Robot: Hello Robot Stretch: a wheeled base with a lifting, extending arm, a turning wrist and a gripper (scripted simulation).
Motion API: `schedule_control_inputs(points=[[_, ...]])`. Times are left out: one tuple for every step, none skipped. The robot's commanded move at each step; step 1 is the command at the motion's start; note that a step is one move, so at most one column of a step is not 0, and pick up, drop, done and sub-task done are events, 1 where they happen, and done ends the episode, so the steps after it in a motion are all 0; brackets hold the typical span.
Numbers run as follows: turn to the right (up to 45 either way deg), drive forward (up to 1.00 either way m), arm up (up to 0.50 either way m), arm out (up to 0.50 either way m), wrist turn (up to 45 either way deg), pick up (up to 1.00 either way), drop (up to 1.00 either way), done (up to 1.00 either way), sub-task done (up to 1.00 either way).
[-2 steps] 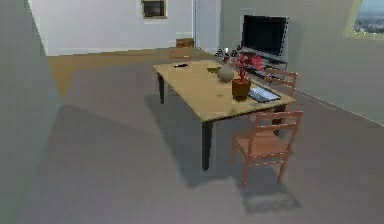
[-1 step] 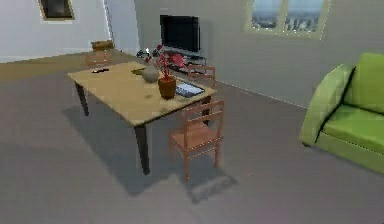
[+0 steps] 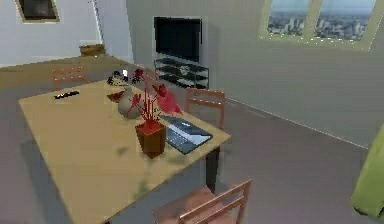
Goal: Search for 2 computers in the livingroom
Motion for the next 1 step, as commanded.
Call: schedule_control_inputs(points=[[0.0,0.0,0.0,0.0,0.0,0.0,0.0,0.0,1.0]])
